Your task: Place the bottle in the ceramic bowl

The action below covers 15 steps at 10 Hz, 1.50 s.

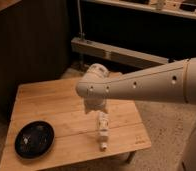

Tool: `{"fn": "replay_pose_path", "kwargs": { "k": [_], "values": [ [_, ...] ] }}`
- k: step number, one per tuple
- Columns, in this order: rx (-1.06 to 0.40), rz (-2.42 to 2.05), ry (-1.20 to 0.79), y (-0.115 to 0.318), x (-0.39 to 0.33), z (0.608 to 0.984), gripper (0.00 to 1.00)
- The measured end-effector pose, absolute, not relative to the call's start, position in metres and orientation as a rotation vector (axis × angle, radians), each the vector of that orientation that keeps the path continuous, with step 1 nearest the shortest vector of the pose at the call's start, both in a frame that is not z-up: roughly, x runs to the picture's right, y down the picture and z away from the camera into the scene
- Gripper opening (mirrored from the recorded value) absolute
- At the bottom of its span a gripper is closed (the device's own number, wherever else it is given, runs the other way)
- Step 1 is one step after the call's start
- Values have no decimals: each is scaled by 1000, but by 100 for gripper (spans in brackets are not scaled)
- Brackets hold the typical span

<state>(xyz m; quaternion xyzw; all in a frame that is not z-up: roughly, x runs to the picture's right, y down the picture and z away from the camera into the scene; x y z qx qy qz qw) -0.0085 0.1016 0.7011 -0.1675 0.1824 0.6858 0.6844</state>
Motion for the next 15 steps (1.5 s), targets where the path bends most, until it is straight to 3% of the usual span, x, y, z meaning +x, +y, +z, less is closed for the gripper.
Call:
{"fn": "replay_pose_path", "kwargs": {
  "k": [15],
  "values": [
    [-378, 1577, 459, 130, 9, 744, 65]
  ]
}}
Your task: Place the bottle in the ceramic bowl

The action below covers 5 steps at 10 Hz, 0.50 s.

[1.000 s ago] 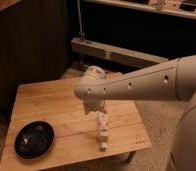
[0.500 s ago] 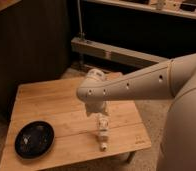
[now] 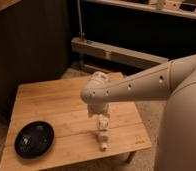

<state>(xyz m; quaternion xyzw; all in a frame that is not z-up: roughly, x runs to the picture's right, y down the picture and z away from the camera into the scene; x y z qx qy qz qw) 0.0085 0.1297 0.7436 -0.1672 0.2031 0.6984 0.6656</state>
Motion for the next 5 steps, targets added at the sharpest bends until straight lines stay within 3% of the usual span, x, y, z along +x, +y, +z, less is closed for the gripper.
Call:
{"fn": "replay_pose_path", "kwargs": {
  "k": [5],
  "values": [
    [-382, 1592, 440, 135, 14, 753, 65]
  ]
}}
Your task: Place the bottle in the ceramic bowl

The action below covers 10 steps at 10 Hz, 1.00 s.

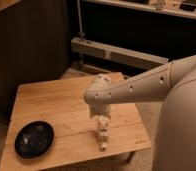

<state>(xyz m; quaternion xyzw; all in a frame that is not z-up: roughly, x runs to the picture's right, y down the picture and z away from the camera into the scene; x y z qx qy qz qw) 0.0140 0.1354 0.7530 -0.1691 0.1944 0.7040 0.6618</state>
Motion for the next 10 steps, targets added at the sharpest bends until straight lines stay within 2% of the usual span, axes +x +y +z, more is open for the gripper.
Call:
{"fn": "replay_pose_path", "kwargs": {
  "k": [10],
  "values": [
    [-426, 1576, 380, 148, 15, 769, 65]
  ]
}}
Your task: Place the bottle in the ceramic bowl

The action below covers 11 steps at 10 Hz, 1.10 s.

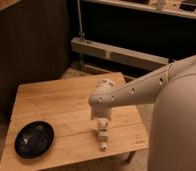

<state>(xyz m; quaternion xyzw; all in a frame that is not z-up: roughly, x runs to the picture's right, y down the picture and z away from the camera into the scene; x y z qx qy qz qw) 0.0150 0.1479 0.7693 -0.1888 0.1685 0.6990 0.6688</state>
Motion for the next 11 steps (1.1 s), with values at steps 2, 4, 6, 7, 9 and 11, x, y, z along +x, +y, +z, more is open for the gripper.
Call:
{"fn": "replay_pose_path", "kwargs": {
  "k": [2, 4, 6, 7, 9, 11],
  "values": [
    [-434, 1568, 374, 149, 15, 773, 65],
    [-445, 1560, 375, 151, 14, 778, 65],
    [-454, 1556, 377, 154, 13, 782, 65],
    [-458, 1555, 378, 155, 13, 784, 65],
    [-463, 1554, 380, 157, 12, 788, 65],
    [-468, 1552, 383, 160, 11, 790, 65]
  ]
}}
